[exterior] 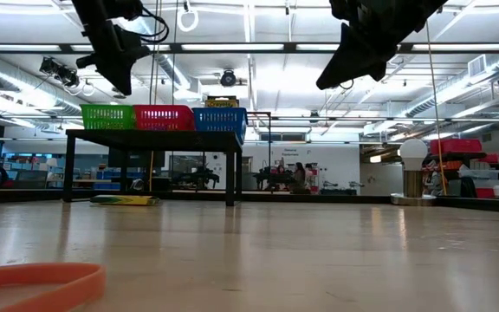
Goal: Pick & Place Office Desk Supplies
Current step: Put the big box of crayons into the blue bin on the shelf
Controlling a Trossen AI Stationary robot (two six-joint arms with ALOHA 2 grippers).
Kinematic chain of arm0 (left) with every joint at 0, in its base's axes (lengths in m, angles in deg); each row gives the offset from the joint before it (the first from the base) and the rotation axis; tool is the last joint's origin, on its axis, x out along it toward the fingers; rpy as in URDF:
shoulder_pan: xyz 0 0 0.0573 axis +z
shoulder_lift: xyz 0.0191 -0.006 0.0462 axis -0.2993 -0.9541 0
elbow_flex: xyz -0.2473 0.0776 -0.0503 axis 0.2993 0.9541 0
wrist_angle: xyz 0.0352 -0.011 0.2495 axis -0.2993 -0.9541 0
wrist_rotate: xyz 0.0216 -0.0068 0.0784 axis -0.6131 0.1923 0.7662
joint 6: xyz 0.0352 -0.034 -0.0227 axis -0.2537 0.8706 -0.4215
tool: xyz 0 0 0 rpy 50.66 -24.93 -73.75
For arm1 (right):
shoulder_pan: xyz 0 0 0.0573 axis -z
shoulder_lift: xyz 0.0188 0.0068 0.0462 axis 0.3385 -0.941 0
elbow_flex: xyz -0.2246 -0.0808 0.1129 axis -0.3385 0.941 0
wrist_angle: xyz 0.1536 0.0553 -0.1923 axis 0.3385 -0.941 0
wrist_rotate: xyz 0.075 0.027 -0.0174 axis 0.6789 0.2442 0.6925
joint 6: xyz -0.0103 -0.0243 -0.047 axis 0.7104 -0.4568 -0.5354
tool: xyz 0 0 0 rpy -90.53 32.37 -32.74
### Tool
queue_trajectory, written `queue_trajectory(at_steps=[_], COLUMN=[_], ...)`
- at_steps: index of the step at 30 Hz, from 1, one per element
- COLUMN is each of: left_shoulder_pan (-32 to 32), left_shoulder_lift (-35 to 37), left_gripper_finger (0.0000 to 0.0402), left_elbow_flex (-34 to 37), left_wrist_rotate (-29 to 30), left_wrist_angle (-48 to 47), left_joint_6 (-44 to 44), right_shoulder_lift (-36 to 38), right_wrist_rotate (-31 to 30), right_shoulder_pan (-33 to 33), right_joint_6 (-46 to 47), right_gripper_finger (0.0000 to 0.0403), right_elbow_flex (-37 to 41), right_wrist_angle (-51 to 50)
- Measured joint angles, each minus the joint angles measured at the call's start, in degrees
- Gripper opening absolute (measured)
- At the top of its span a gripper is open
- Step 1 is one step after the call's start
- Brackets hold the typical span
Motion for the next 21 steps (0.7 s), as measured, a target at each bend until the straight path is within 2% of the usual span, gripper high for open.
queue_trajectory(at_steps=[4, 10, 13, 17, 19, 21], left_shoulder_pan=[-0.37, -6.80, -9.14, -10.25, -13.58, -19.14], left_shoulder_lift=[2.68, 7.42, 7.54, 7.24, 7.24, 7.64], left_gripper_finger=[0.0008, 0.0007, 0.0015, 0.0026, 0.0015, 0.0006], left_elbow_flex=[0.07, 0.07, 0.04, 0.09, 0.71, 3.65], left_wrist_rotate=[-0.61, 0.94, -2.04, -4.90, -6.11, -6.32], left_wrist_angle=[0.03, 3.58, 6.34, 6.31, 7.20, 12.26], left_joint_6=[-1.76, -3.56, 2.39, 3.00, 2.98, 3.64], right_shoulder_lift=[0.00, 0.00, 0.00, -0.02, -0.02, -0.02], right_wrist_rotate=[0.00, -2.27, -3.30, -3.04, -1.86, -0.84], right_shoulder_pan=[0.00, 0.03, 0.71, 2.62, 3.70, 4.48], right_joint_6=[0.00, 0.88, 1.82, 1.77, 1.51, 1.49], right_gripper_finger=[0.0004, 0.0004, 0.0005, 0.0005, 0.0005, 0.0005], right_elbow_flex=[0.00, 0.01, 0.02, 0.02, 0.02, 0.02], right_wrist_angle=[0.00, 0.01, 0.33, 1.81, 1.83, 2.12])
